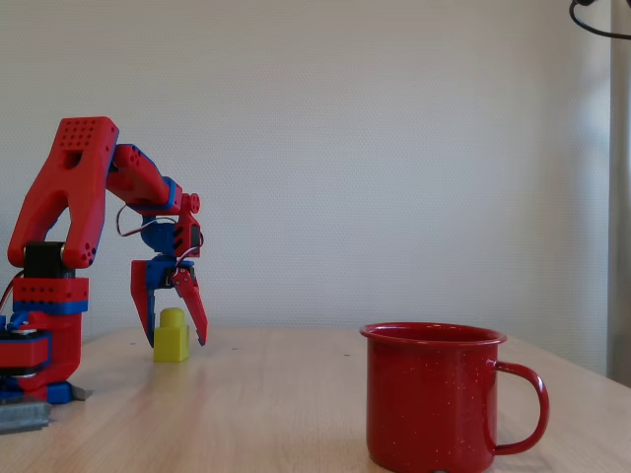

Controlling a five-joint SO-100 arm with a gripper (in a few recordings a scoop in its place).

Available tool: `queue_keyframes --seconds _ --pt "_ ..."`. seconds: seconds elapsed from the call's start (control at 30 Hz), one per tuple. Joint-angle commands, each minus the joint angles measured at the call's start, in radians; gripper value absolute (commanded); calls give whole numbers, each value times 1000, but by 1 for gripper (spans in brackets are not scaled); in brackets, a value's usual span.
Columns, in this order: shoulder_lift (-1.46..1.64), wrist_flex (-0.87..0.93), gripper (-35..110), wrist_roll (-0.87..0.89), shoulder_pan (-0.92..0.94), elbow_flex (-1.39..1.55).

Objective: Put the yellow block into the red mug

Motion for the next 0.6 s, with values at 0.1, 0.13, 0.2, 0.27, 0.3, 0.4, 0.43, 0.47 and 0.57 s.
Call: queue_keyframes --seconds 0.1,0.13,0.2,0.27,0.3,0.4,0.43,0.47,0.57 --pt "64 -9 28 12 29 0" --pt "64 -9 28 12 32 0" --pt "66 -6 29 11 40 0" --pt "66 -5 28 9 43 2" --pt "66 -3 28 9 46 2" --pt "69 -2 28 12 51 8" --pt "69 0 29 11 51 9" --pt "71 3 29 11 51 11" --pt "72 6 28 11 54 14"
